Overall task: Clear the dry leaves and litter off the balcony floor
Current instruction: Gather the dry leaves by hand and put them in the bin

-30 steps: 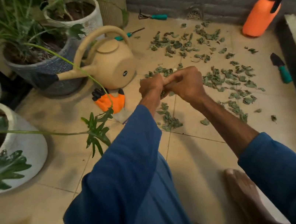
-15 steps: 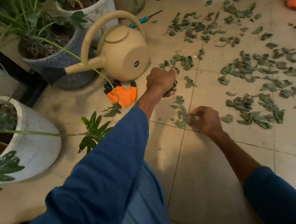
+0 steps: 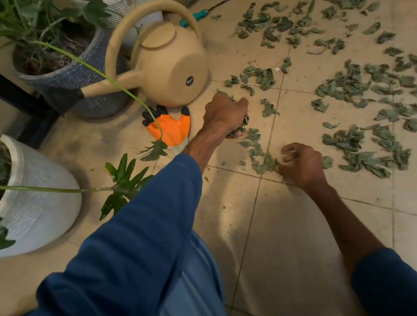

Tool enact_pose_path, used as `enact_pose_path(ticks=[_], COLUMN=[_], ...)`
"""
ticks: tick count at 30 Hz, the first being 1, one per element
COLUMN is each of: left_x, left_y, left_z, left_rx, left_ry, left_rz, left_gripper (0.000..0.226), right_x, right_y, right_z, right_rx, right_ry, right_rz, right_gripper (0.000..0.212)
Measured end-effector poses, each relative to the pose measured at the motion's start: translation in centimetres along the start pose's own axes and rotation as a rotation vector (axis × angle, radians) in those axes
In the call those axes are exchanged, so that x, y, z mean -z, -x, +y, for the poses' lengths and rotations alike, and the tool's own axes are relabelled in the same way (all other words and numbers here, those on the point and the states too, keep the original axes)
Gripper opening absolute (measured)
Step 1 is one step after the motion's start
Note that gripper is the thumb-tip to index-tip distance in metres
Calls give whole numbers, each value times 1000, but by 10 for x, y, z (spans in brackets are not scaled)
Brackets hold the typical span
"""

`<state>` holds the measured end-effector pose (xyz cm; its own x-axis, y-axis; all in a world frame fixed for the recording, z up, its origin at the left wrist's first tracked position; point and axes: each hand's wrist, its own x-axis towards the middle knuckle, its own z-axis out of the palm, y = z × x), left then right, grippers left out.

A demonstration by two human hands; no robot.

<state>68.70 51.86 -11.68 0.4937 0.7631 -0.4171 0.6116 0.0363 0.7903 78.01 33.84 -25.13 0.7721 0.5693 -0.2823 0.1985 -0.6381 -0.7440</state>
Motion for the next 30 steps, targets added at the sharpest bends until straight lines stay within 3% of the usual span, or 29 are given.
enact_pose_path(ticks=[5,13,21,25,30], left_x=[-1,-2,1,6,7], left_y=[7,11,17,19,20], left_z=[3,4,-2,-5,-9], left_rx=[-24,-28,-27,-2,86], left_ry=[-39,-107,-242,-188,-29], left_rz=[-19,-33,-124,-125,-119], left_gripper=[39,33,33,34,36], right_x=[16,34,41,46,54], right_y=[9,8,15,23,31], right_z=[-1,-6,-32,-53,-87], right_rx=[-21,37,-5,-17,93], right_ry=[-344,-448,-759,-983,-973], right_rz=[-69,-190,-353,-399,-374], right_gripper=[33,23,28,30,28])
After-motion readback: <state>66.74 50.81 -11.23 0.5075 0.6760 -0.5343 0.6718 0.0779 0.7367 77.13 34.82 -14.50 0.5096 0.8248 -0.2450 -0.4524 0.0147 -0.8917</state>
